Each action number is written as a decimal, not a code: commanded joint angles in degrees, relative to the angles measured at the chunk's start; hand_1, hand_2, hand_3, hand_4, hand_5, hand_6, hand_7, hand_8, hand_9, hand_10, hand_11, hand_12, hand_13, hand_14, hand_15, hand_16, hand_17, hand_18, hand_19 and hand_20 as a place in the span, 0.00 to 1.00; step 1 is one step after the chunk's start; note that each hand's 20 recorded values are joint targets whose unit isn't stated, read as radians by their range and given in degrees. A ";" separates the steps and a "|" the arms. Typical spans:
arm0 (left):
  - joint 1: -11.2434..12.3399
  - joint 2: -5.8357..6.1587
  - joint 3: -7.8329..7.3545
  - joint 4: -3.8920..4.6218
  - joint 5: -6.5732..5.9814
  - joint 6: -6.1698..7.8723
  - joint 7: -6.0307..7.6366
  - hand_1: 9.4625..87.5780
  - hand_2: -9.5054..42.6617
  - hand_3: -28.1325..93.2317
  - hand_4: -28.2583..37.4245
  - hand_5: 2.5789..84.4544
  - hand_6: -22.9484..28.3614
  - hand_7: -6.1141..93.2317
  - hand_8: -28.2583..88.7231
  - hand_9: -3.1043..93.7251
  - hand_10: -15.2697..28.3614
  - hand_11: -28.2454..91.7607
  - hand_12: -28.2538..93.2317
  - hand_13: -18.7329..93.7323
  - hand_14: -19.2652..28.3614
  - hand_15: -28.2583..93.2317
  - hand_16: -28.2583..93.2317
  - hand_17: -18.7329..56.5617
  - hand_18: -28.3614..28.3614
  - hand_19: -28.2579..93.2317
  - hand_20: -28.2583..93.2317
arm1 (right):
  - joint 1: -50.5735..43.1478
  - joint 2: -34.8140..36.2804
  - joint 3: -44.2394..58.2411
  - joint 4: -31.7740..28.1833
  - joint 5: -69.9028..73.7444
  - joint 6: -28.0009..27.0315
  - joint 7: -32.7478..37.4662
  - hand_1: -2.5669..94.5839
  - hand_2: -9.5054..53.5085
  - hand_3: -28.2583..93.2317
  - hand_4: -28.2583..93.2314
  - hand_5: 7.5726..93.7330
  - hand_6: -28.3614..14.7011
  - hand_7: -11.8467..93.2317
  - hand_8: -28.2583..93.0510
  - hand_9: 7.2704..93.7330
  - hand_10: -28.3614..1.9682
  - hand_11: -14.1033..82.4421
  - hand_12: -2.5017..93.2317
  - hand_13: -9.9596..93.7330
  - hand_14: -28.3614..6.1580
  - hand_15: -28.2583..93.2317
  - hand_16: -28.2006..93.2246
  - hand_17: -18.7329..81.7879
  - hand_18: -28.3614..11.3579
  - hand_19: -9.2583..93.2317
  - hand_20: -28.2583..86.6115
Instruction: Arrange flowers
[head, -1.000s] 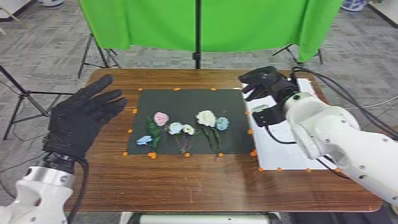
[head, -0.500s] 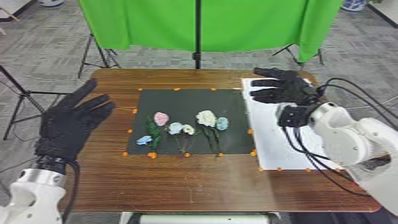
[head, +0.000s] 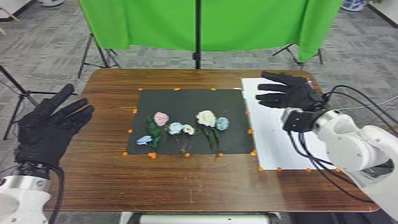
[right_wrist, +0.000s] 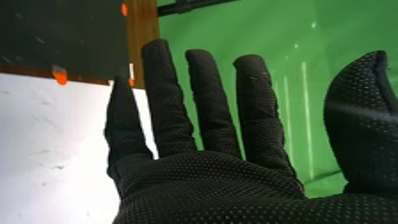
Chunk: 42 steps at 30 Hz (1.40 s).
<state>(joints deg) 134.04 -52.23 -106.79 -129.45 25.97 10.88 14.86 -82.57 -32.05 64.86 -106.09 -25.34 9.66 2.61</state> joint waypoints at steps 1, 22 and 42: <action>-1.09 0.49 0.76 1.29 -0.92 0.70 -0.27 0.16 0.30 0.87 0.04 0.39 0.56 0.20 0.16 0.37 0.80 0.43 0.33 0.36 0.97 0.61 0.18 0.09 0.93 0.63 0.39 | 0.70 0.13 -0.62 0.04 0.79 -2.63 -1.28 0.22 0.19 0.89 0.00 0.42 0.71 0.25 0.13 0.47 0.52 0.22 0.15 0.48 0.30 0.44 0.34 0.21 0.15 0.53 0.35; -6.58 2.20 4.74 3.31 -0.93 0.94 -3.82 0.18 0.31 0.87 0.07 0.40 0.58 0.21 0.15 0.38 0.82 0.46 0.33 0.37 0.99 0.64 0.17 0.11 0.93 0.66 0.40 | -0.14 0.36 -2.39 -0.73 0.27 -2.29 -1.46 0.22 0.22 0.90 0.00 0.46 0.72 0.27 0.12 0.52 0.51 0.25 0.16 0.52 0.32 0.51 0.35 0.23 0.15 0.58 0.39; -11.39 4.19 6.05 6.52 -2.20 -0.22 -7.27 0.18 0.30 0.87 0.07 0.42 0.60 0.21 0.16 0.38 0.82 0.46 0.33 0.38 0.99 0.64 0.17 0.11 0.94 0.67 0.39 | -2.66 0.13 -0.01 -2.49 0.87 -1.35 -1.79 0.22 0.23 0.90 0.00 0.47 0.72 0.27 0.12 0.53 0.52 0.26 0.16 0.52 0.32 0.52 0.34 0.23 0.16 0.58 0.39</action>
<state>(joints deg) 124.04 -48.27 -101.61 -124.01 24.52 11.69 8.63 -84.54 -32.00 63.97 -107.39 -24.56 7.72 1.67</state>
